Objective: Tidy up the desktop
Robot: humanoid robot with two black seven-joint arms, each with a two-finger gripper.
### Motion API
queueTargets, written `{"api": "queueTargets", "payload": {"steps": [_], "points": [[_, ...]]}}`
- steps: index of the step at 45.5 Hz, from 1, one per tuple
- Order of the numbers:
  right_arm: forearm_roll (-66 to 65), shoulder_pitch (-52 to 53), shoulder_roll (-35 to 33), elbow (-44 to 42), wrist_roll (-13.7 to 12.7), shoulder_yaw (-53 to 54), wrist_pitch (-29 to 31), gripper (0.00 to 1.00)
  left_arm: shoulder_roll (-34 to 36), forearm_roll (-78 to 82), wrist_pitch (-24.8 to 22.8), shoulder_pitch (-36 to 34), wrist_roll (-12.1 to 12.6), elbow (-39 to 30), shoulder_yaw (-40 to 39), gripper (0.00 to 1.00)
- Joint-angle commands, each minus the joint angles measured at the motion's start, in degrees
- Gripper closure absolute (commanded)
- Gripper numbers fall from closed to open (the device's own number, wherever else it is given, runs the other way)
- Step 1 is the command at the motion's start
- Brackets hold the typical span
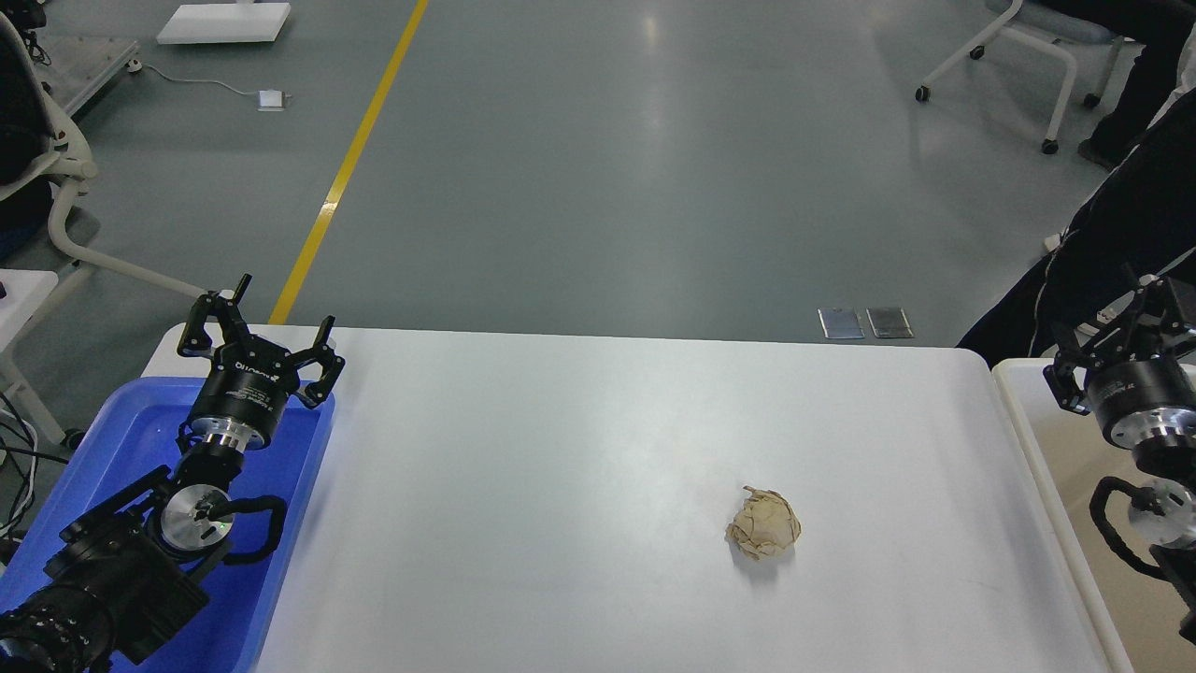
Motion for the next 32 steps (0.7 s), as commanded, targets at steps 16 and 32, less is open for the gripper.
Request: {"api": "queueTargets", "payload": {"steps": [16, 32], "points": [[0.02, 0.06, -0.08, 0.03, 0.0, 0.06, -0.16, 0.0, 0.0, 0.0, 0.0, 0.0, 0.0, 0.0, 0.0, 0.0], [0.02, -0.03, 0.18, 0.03, 0.0, -0.29, -0.07, 0.0, 0.0, 0.0, 0.0, 0.0, 0.0, 0.0, 0.0, 0.0]]}}
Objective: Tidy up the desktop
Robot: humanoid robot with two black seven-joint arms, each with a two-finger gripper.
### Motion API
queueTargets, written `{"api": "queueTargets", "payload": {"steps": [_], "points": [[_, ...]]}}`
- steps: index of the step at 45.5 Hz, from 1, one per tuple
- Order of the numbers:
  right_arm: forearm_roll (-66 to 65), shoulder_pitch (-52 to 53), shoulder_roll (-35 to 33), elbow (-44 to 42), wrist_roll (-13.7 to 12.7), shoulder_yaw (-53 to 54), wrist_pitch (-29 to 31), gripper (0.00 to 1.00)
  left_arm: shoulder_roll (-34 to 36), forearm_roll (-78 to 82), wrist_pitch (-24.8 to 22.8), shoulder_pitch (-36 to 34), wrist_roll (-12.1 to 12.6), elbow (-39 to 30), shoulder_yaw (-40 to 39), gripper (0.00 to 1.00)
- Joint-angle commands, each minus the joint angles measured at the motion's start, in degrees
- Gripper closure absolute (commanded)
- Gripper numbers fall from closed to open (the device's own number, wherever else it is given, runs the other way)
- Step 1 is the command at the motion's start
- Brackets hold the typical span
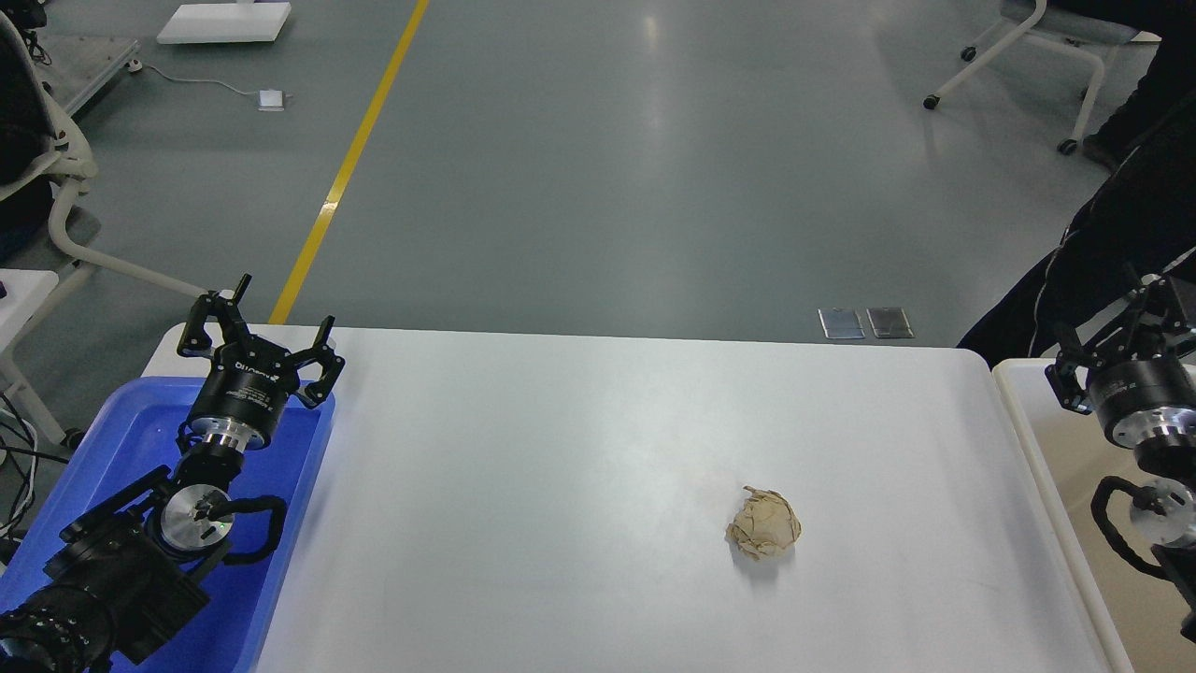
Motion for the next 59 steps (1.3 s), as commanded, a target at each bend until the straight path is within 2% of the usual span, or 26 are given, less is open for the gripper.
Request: {"api": "queueTargets", "payload": {"steps": [1, 12, 20, 30, 36, 42, 53, 59], "points": [[0.0, -0.08, 0.12, -0.04, 0.0, -0.21, 0.04, 0.0, 0.0, 0.0, 0.0, 0.0, 0.0, 0.0, 0.0, 0.0], [0.0, -1.04, 0.03, 0.49, 0.0, -0.3, 0.65, 0.0, 0.0, 0.0, 0.0, 0.0, 0.0, 0.0, 0.0, 0.0], [0.44, -1.48, -0.49, 0.4, -0.09, -0.03, 3.99, 0.0, 0.0, 0.0, 0.0, 0.0, 0.0, 0.0, 0.0, 0.0], [0.44, -1.05, -0.76, 0.14, -0.09, -1.0, 3.38, 0.0, 0.0, 0.0, 0.0, 0.0, 0.0, 0.0, 0.0, 0.0], [0.09, 0.01, -2.25, 0.05, -0.09, -5.74, 3.29, 0.0, 0.0, 0.0, 0.0, 0.0, 0.0, 0.0, 0.0, 0.0], [-1.75, 5.27, -5.59, 0.14, -0.09, -16.18, 3.12, 0.0, 0.0, 0.0, 0.0, 0.0, 0.0, 0.0, 0.0, 0.0], [-13.78, 21.97, -9.81, 0.4, -0.09, -49.49, 0.13, 0.0, 0.0, 0.0, 0.0, 0.0, 0.0, 0.0, 0.0, 0.0], [-20.47, 29.62, -9.72, 0.4, 0.0, -62.95, -0.23, 0.0, 0.0, 0.0, 0.0, 0.0, 0.0, 0.0, 0.0, 0.0]]}}
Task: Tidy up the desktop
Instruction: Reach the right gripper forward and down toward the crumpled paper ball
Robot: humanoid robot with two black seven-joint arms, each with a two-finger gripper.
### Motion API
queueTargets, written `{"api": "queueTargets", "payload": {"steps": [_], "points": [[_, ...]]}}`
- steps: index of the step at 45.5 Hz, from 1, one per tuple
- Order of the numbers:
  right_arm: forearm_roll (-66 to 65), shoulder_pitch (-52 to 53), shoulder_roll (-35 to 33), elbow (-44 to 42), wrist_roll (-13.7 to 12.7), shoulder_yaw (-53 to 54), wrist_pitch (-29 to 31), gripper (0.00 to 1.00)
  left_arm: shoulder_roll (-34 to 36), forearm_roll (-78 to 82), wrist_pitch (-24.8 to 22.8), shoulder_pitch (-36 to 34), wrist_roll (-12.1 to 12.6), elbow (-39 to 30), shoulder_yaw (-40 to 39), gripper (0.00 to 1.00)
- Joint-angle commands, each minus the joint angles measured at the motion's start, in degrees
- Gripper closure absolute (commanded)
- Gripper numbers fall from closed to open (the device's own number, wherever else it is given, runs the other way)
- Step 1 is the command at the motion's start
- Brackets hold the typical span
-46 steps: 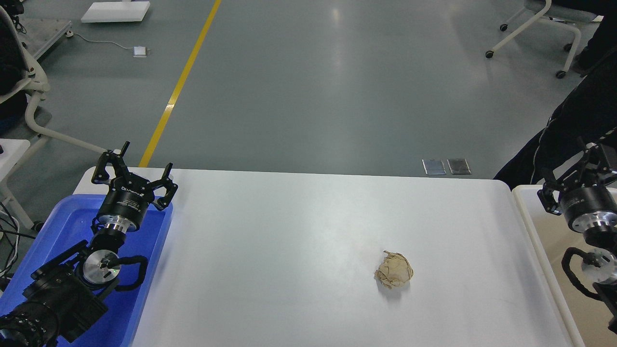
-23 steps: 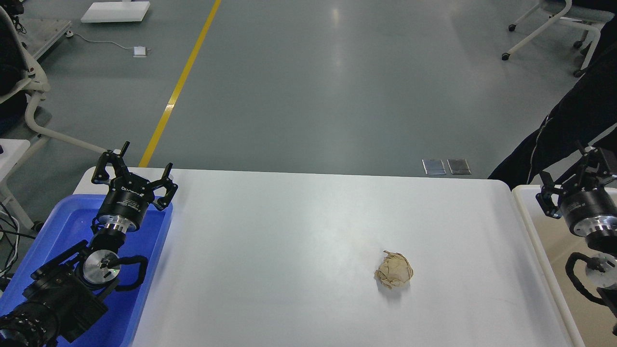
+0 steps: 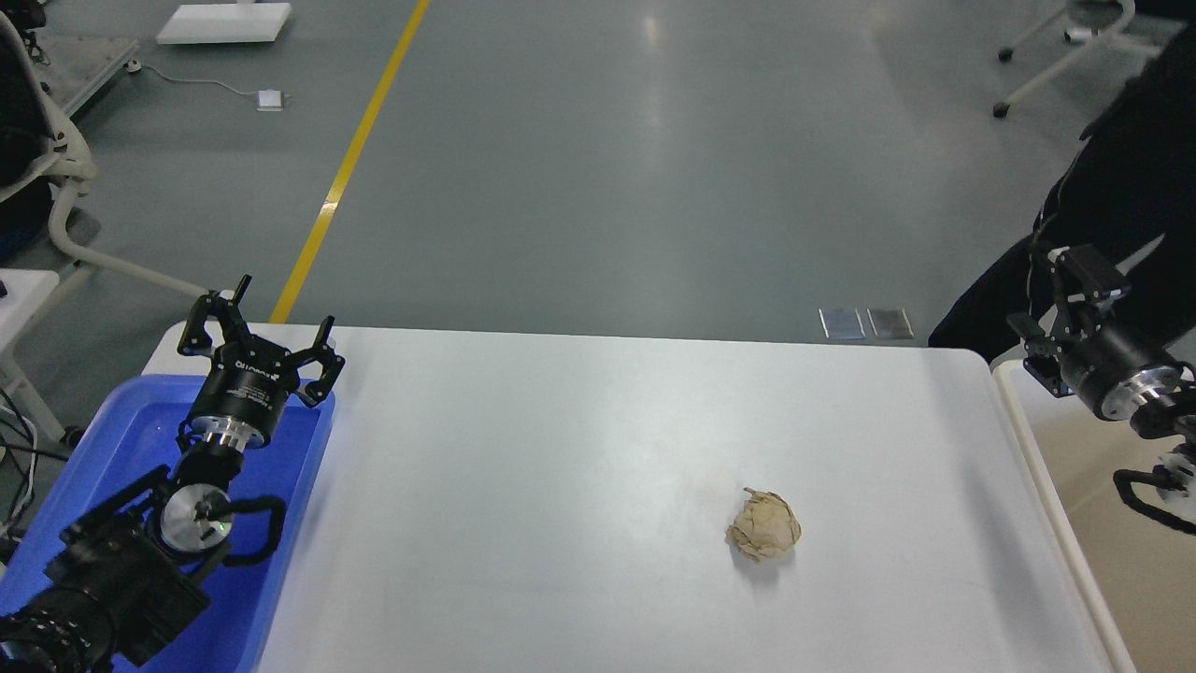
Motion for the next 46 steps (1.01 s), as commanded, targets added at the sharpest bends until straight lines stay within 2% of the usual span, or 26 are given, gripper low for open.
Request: {"api": "queueTargets", "payload": {"steps": [1, 12, 21, 33, 46], "points": [[-11.33, 14.26, -2.02, 0.07, 0.12, -27.06, -1.37, 0.0, -0.01, 0.0, 0.0, 0.0, -0.01, -0.01, 0.0, 0.0], [-27.4, 20.51, 1.14, 2.0, 0.29, -37.61, -0.84, 0.0, -0.01, 0.0, 0.0, 0.0, -0.01, -0.01, 0.0, 0.0], [-40.86, 24.81, 2.19, 8.85, 1.79, -40.78, -0.75, 0.0, -0.01, 0.0, 0.0, 0.0, -0.01, -0.01, 0.0, 0.0], [-45.96, 28.25, 3.69, 16.15, 4.6, -41.05, -0.84, 0.0, -0.01, 0.0, 0.0, 0.0, -0.01, -0.01, 0.0, 0.0], [-48.34, 27.98, 7.55, 16.85, 5.04, -40.96, -1.19, 0.0, -0.01, 0.0, 0.0, 0.0, -0.01, -0.01, 0.0, 0.0]]}}
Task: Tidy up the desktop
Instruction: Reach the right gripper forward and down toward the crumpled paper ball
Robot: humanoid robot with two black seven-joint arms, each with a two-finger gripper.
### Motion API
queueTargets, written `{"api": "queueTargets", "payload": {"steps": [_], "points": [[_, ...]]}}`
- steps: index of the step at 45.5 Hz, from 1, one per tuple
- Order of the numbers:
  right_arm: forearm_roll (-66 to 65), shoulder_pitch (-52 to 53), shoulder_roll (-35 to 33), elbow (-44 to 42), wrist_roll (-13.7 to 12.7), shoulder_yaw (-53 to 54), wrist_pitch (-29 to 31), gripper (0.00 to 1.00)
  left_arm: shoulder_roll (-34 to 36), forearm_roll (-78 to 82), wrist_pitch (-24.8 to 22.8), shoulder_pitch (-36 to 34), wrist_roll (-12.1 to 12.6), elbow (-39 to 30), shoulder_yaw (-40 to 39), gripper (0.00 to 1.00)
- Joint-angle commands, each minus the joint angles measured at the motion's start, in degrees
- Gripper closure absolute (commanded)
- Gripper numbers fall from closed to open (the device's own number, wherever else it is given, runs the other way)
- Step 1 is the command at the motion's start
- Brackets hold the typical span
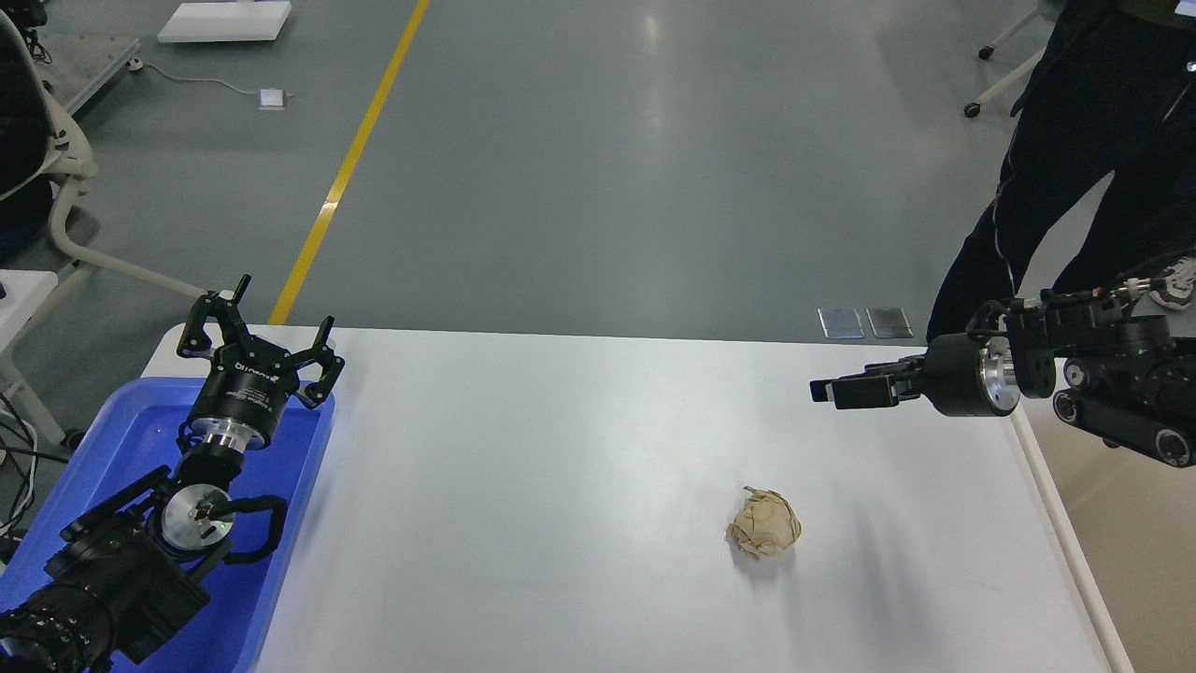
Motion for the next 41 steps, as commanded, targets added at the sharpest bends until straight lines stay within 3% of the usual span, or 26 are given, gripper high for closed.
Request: {"api": "queueTargets", "payload": {"steps": [1, 12, 18, 41], "points": [[-3.12, 0.49, 3.38, 1.66, 0.77, -0.48, -0.35, 0.0, 0.0, -0.01, 0.0, 0.0, 0.0, 0.0, 0.0, 0.0], [-3.03, -2.59, 8.74, -1.15, 0.07, -0.65, -2.81, 0.0, 0.0, -0.01, 0.0, 0.0, 0.0, 0.0, 0.0, 0.0], [-3.12, -6.62, 11.03, -4.92, -1.77, -1.26, -5.18, 0.0, 0.0, -0.01, 0.0, 0.0, 0.0, 0.0, 0.0, 0.0], [-2.77, -14.46, 11.73, -5.72, -1.69, -1.71, -12.13, 0.0, 0.0, -0.01, 0.0, 0.0, 0.0, 0.0, 0.0, 0.0]]}}
